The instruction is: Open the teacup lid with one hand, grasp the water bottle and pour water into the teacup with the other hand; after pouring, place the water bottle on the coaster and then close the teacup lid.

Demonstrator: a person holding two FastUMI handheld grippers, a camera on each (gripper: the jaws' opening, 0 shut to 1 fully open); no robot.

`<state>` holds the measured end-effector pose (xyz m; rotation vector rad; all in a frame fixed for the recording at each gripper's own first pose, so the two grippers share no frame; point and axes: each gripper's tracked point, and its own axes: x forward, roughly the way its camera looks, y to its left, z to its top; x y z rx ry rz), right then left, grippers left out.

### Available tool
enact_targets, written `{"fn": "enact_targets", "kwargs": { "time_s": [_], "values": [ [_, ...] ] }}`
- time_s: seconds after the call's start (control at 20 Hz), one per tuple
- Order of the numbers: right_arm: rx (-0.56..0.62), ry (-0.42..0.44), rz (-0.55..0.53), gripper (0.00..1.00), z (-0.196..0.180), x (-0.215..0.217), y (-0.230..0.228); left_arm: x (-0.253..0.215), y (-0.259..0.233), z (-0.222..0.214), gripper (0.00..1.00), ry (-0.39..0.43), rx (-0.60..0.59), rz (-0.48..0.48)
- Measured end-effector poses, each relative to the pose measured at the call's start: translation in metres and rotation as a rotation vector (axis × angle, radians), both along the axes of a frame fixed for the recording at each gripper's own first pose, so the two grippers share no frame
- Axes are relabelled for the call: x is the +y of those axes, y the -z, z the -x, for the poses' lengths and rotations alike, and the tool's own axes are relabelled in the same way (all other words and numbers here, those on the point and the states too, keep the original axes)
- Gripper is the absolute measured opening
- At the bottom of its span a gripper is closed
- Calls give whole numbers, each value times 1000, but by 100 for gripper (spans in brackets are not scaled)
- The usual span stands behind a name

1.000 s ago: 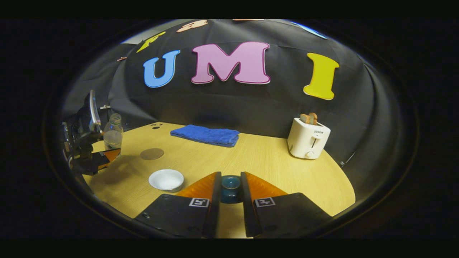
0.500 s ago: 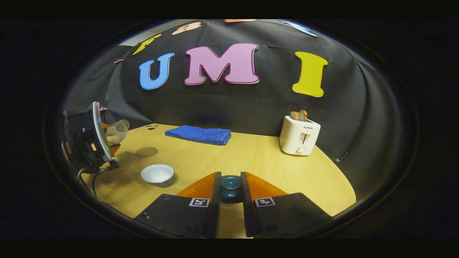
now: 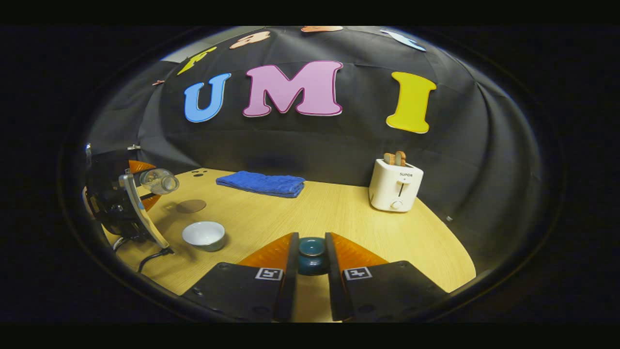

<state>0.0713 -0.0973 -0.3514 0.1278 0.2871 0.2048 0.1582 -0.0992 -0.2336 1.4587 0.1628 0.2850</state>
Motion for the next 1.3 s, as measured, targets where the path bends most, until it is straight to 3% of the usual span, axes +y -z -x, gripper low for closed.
{"fn": "enact_targets", "kwargs": {
  "time_s": [0.25, 0.35, 0.4, 0.85, 0.9, 0.95, 1.2, 1.3],
  "values": [
    [1, 4, -4, 31, 0, 1, 1, 2, -9, -5, 75, 14, -15, -100],
    [-3, 4, -2, 26, 1, 0, 0, 2, -11, -8, 75, 22, -16, -136],
    [-4, 4, -2, 36, 0, -1, 0, 1, -10, -10, 75, 27, -14, -153],
    [-12, 10, 3, 36, 3, -6, 0, -11, 2, -24, 75, 88, 5, -270],
    [-13, 11, 3, 26, 3, -6, 0, -12, 3, -25, 75, 91, 5, -277],
    [-14, 13, 4, 36, 3, -6, 0, -12, 3, -25, 75, 94, 4, -283],
    [-15, 19, -5, 36, 7, -7, 1, -15, 0, -29, 75, 103, -1, -311],
    [-23, 25, -9, 26, 8, -8, -1, -14, -1, -30, 75, 102, -6, -319]
  ]
}}
